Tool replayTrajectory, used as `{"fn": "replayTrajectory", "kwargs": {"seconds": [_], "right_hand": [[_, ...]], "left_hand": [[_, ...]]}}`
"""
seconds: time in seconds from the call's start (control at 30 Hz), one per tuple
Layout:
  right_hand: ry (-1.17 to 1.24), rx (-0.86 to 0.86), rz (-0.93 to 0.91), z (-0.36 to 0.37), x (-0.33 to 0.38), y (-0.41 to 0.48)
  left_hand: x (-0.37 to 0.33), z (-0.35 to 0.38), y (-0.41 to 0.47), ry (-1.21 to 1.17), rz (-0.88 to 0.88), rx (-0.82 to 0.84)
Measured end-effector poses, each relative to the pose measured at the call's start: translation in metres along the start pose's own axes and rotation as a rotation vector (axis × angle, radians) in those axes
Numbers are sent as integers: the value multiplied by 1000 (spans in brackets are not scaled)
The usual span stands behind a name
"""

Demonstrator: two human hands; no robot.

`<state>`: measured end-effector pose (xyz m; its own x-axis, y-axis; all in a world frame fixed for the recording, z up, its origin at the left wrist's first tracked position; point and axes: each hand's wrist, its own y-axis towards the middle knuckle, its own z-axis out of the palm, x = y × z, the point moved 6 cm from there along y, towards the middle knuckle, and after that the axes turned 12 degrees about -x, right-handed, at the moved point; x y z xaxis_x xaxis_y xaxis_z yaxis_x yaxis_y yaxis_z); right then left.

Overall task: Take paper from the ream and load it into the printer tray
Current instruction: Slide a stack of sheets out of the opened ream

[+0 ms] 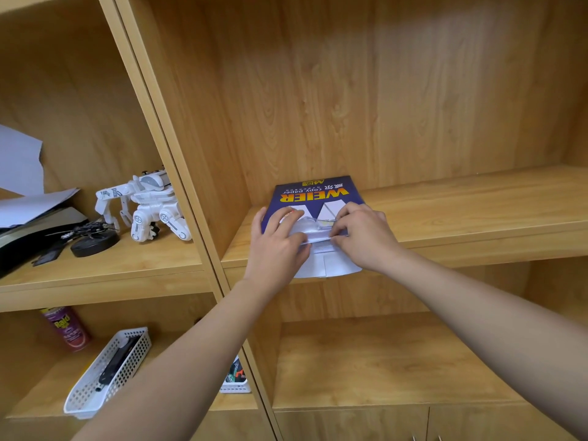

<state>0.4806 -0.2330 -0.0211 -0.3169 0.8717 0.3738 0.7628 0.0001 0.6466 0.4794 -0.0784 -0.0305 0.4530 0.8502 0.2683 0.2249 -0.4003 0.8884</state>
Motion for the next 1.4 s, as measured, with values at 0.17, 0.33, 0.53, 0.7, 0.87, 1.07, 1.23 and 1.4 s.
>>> {"fn": "replayTrajectory", "kwargs": {"seconds": [0.17, 0.33, 0.53, 0.7, 0.87, 1.07, 1.23, 1.4], "right_hand": [[19, -3, 12, -4, 1, -4], [67, -28, 7, -8, 2, -10], [108, -15, 12, -12, 5, -15], [98, -37, -7, -17, 6, -25], [76, -84, -103, -19, 9, -41], [45, -132, -209, -14, 9, -57], [70, -171, -235, -13, 7, -68], [63, -155, -246, -5, 2, -83]], "left_hand": [[1, -1, -1, 28, 15, -55], [7, -5, 0, 23, -101, -81], [8, -6, 0, 82, -222, -18], [0, -14, 1, 70, -191, 34], [-16, -56, -33, -120, -358, -1], [-21, -75, -113, -718, -1419, -234], [-44, -49, -134, -1255, -1981, -12], [-48, -48, -129, -1404, -2085, -93]]}}
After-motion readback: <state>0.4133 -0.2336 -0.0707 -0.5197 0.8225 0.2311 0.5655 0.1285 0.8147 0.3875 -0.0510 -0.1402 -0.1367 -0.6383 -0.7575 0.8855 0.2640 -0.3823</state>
